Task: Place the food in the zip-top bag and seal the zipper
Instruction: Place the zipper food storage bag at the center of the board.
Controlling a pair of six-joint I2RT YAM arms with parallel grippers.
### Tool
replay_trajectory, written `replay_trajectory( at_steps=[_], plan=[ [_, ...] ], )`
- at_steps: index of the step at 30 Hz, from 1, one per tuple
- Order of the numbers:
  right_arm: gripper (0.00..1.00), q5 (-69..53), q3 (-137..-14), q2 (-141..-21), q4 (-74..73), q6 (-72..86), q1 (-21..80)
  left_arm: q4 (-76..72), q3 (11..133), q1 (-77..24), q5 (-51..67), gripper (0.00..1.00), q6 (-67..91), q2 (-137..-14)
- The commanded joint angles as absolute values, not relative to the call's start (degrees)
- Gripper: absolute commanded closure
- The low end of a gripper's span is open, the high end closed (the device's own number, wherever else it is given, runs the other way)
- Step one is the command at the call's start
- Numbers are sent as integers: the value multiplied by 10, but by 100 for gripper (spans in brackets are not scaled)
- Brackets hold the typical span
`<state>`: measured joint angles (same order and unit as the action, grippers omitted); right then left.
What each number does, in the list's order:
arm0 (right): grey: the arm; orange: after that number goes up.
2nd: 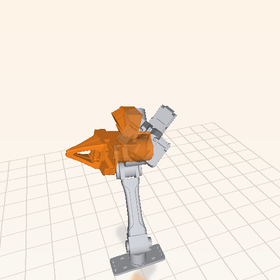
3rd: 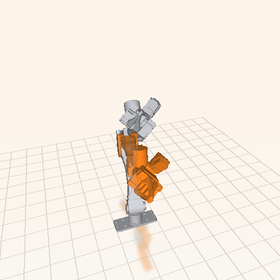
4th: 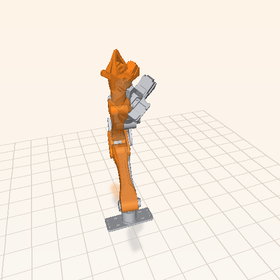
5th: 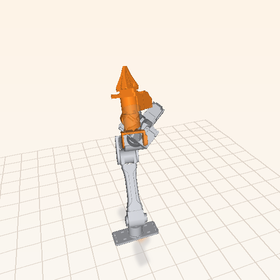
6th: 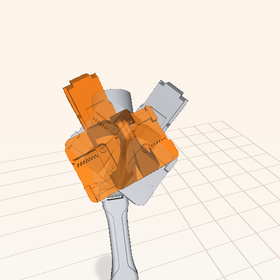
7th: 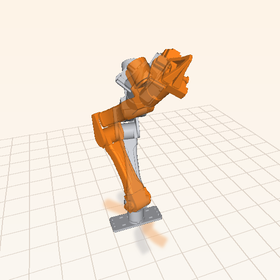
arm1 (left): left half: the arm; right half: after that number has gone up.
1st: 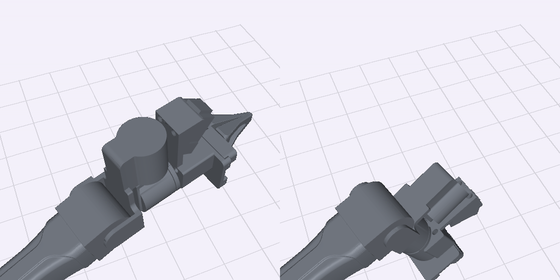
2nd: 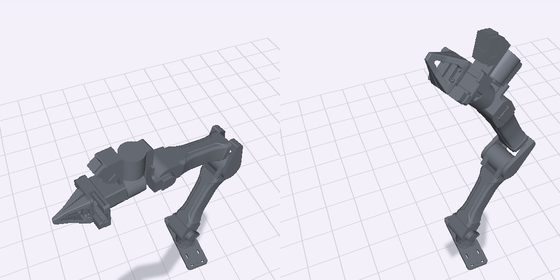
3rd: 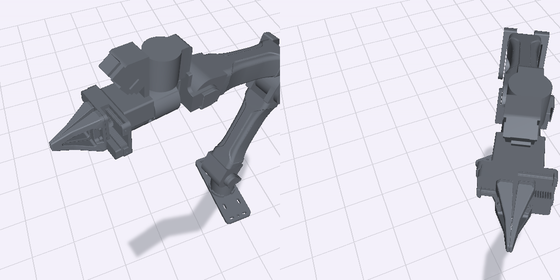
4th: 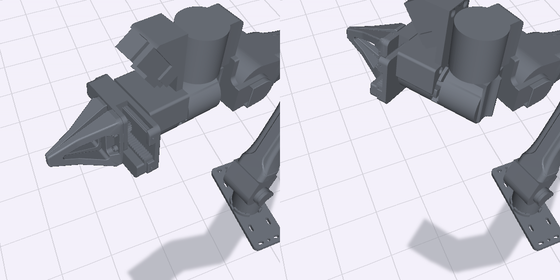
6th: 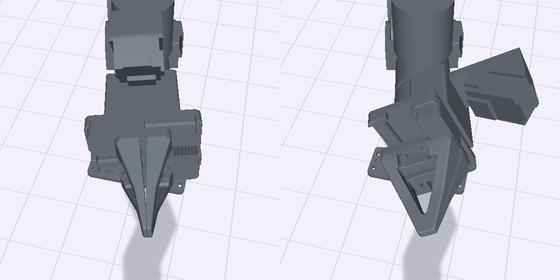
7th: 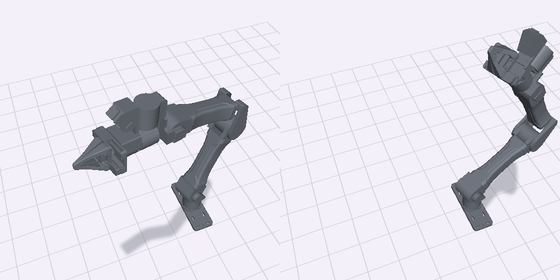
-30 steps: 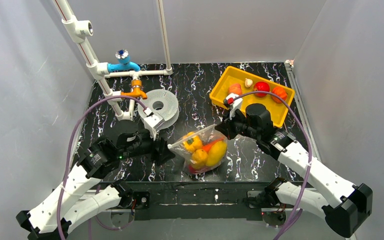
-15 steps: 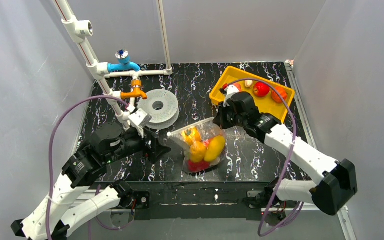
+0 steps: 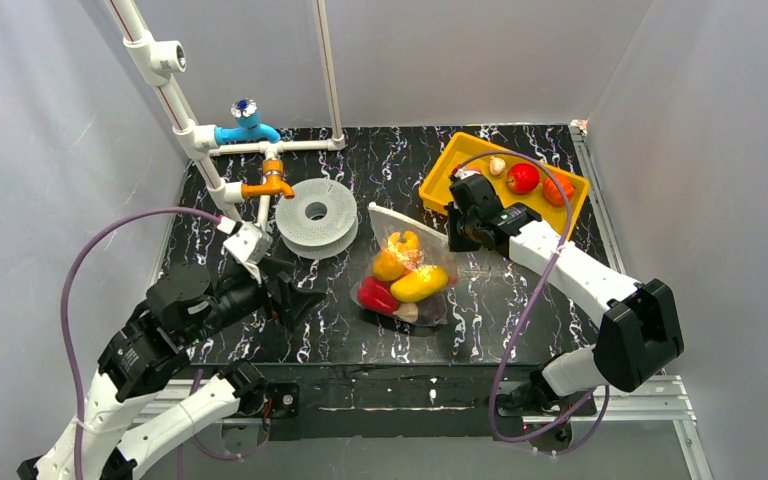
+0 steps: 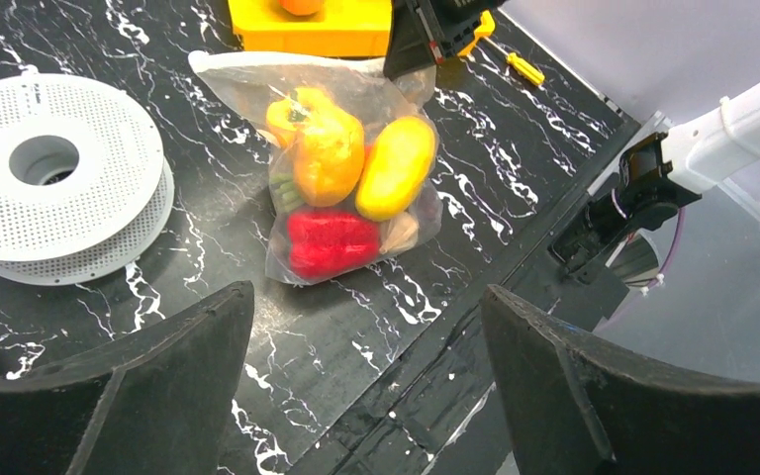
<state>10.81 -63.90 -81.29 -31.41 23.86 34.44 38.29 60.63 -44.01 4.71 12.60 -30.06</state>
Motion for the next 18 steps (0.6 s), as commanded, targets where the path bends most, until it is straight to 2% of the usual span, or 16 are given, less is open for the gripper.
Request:
replay_trajectory(
  at_steps=[1,6,10,13,18],
  plan=[
    [82,124,-653,-814,-335,235,344,385,626,-442,18,16,121,-283],
    [63,134,-675,-814,-362,213,344,384,623,-442,8,14,120,-265],
    [43,139,-684,-784,-374,193,344,384,624,-442,-19,2,121,-253],
    [29,148,-685,-750,-378,181,344,385,625,-442,-26,2,117,-246],
    [15,163,-699,-694,-398,165,343,389,632,-442,-39,2,114,-237]
  ],
)
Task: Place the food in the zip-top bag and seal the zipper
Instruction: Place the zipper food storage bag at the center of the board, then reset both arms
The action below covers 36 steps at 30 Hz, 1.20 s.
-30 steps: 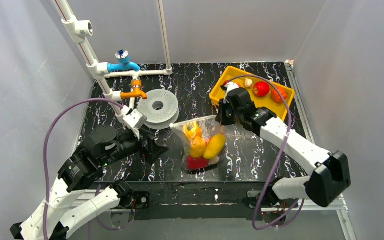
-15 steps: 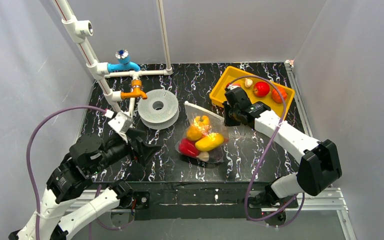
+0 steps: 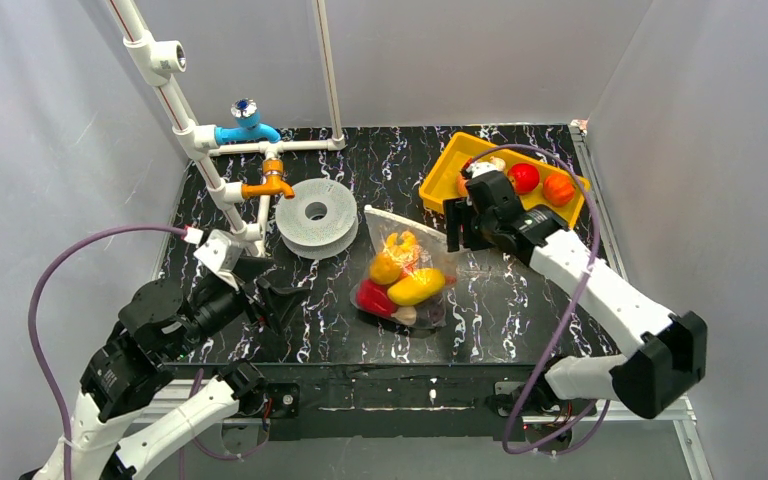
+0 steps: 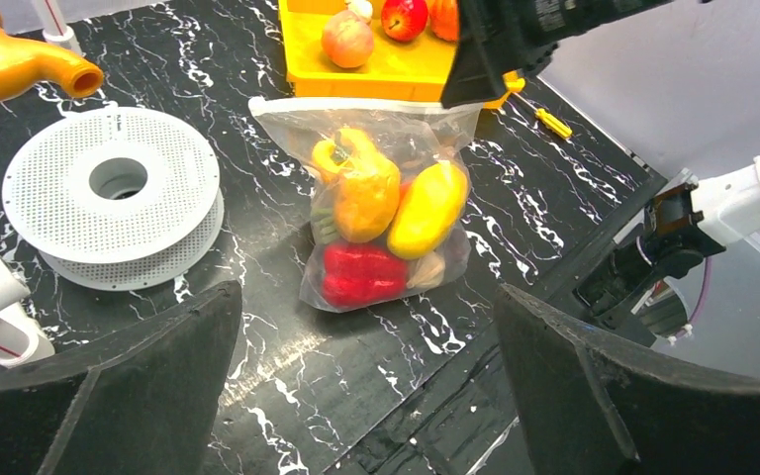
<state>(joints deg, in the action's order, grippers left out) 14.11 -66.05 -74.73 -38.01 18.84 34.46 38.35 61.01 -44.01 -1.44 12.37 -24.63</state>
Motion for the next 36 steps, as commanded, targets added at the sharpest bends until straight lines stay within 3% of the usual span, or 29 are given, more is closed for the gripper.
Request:
replay_trajectory(
  at_steps=[1,6,21,29,36],
  plan=[
    [12,162,-702,-681,-402,161,343,388,633,-442,-43,2,115,-234],
    [2,140,-709,-593,-396,144,343,388,643,-442,-68,2,115,-216],
    [2,204,-701,-320,-350,92,343,386,708,-443,-153,2,89,-175],
    [2,257,-792,-309,-401,116,343,387,732,-442,-173,2,76,-163],
    [1,265,-791,-298,-391,124,343,387,735,-442,-177,2,73,-166]
  ],
)
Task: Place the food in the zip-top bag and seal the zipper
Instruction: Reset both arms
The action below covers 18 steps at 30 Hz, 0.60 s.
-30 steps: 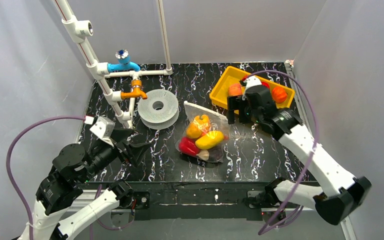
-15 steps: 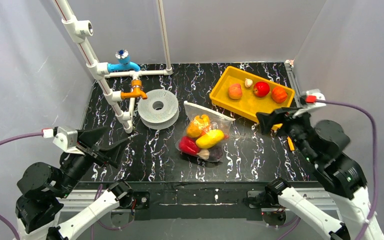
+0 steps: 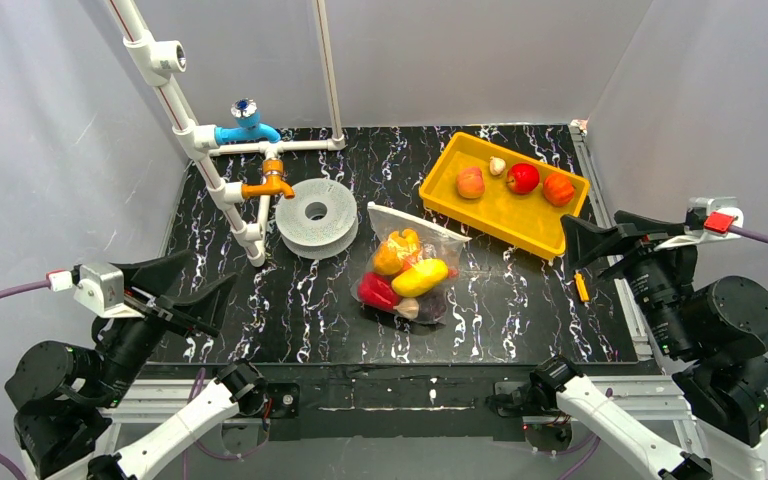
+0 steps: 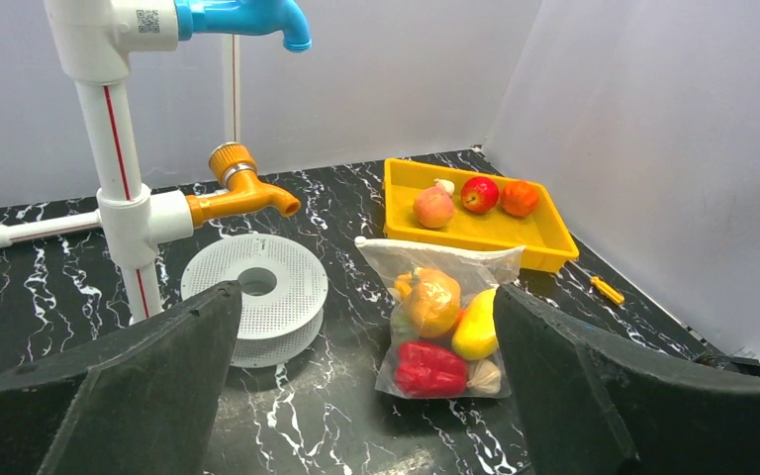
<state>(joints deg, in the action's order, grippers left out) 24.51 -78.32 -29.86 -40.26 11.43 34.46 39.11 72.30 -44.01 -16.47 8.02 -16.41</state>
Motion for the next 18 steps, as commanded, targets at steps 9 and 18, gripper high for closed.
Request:
replay_trajectory(
  at_steps=[9,18],
  plan=[
    [2,267,-787,-301,-395,124,343,395,739,-442,-179,2,78,-167],
    [2,246,-782,-302,-382,111,343,396,735,-442,-181,2,80,-172]
  ],
)
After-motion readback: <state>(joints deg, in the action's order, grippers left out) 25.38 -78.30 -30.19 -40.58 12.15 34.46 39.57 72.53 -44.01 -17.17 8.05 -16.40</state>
